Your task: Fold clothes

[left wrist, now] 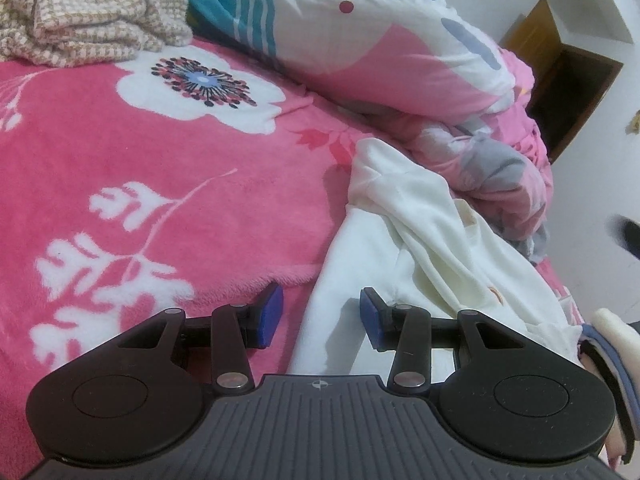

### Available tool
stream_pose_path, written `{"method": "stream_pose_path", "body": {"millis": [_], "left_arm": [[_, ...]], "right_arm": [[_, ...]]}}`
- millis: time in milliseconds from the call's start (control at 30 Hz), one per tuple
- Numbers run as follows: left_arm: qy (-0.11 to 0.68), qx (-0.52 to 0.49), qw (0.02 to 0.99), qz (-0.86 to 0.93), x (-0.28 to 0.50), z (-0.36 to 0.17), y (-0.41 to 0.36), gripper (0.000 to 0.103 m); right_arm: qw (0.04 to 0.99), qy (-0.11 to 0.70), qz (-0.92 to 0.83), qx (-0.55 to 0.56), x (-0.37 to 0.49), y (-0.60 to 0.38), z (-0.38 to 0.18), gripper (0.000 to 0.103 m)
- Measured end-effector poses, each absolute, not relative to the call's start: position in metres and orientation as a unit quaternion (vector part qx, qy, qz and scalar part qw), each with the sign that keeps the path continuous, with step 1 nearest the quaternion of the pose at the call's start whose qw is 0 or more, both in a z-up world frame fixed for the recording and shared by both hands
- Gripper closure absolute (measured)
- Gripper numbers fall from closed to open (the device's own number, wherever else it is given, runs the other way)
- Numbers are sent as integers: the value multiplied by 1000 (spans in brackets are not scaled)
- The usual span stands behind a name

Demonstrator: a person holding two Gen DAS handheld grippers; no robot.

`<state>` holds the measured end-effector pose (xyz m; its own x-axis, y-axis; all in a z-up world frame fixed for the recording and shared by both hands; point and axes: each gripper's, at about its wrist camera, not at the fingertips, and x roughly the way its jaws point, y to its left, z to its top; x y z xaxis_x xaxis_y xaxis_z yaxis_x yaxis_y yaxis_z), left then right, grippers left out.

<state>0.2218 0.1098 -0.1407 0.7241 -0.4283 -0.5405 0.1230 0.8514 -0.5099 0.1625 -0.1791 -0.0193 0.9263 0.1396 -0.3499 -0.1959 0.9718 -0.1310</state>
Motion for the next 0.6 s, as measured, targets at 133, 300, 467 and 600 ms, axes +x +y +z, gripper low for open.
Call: {"method": "stream_pose_path", "body": {"millis": [133,300,467,600], "left_arm": [[340,-227,900,-154,222,-142,111,61],[344,-224,898,-155,223,-141,110,62],[345,-219,899,-156,223,-141,109,62],[345,-220,899,-157,223,-142,110,62]], "right_arm": [[927,194,204,-248,216,-95,-75,60],[869,250,235,-357,284,-60,-119,67],[917,322,208,-111,373,-115,-91,88],[902,359,186,151,413,-181,-95,94]]}}
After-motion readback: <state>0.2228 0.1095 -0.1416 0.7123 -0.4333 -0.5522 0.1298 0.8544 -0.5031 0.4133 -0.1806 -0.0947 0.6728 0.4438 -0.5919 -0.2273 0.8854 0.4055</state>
